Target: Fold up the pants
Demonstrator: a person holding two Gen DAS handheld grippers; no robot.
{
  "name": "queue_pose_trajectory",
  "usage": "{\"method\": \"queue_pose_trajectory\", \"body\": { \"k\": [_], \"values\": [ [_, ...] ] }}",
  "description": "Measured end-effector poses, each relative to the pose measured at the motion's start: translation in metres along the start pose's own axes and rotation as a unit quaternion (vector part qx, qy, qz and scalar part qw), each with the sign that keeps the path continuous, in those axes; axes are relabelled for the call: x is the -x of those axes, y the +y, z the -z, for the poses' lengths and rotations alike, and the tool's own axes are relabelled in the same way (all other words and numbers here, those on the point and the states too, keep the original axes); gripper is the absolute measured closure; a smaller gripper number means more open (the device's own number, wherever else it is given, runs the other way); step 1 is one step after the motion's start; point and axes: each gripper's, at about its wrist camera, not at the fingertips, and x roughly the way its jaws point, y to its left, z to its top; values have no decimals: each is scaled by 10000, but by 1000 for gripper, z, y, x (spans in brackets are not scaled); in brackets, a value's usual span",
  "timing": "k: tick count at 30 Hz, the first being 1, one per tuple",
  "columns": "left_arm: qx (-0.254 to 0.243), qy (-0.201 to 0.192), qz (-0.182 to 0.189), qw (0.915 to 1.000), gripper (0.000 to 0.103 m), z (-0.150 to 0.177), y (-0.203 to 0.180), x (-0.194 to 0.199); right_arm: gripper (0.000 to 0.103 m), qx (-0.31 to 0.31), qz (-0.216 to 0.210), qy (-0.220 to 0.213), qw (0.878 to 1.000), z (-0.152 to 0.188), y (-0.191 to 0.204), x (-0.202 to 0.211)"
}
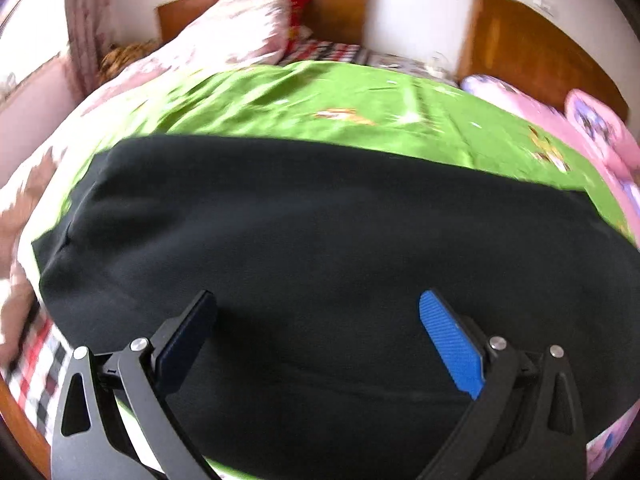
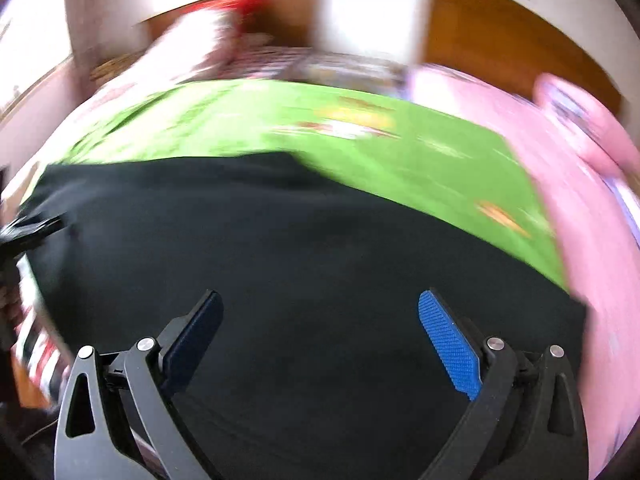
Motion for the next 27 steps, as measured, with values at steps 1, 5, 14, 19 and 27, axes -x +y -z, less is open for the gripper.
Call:
{"method": "queue_pose_trajectory", "body": {
  "k": [1,5,14,19,27],
  "values": [
    [166,-85,139,9997,2,1,10,8,8,306,-164,26,9994,-12,27,-11],
    [839,-356,392,9951,2,8,60,39,8,1145,-682,88,9910,-38,115,-38],
    [2455,-112,-14,9693,2,50,206,59,8,1953,-1423,263,9700,-60,235,-79],
    [3376,-60,1271,9326,2,66,240,46,7,1738,-1478,382,9729,-64,236,-102],
    [3799,-32,2090,9011,9,60,233,8,5,1678,-1500,310,9739,-61,234,-104]
  ]
}}
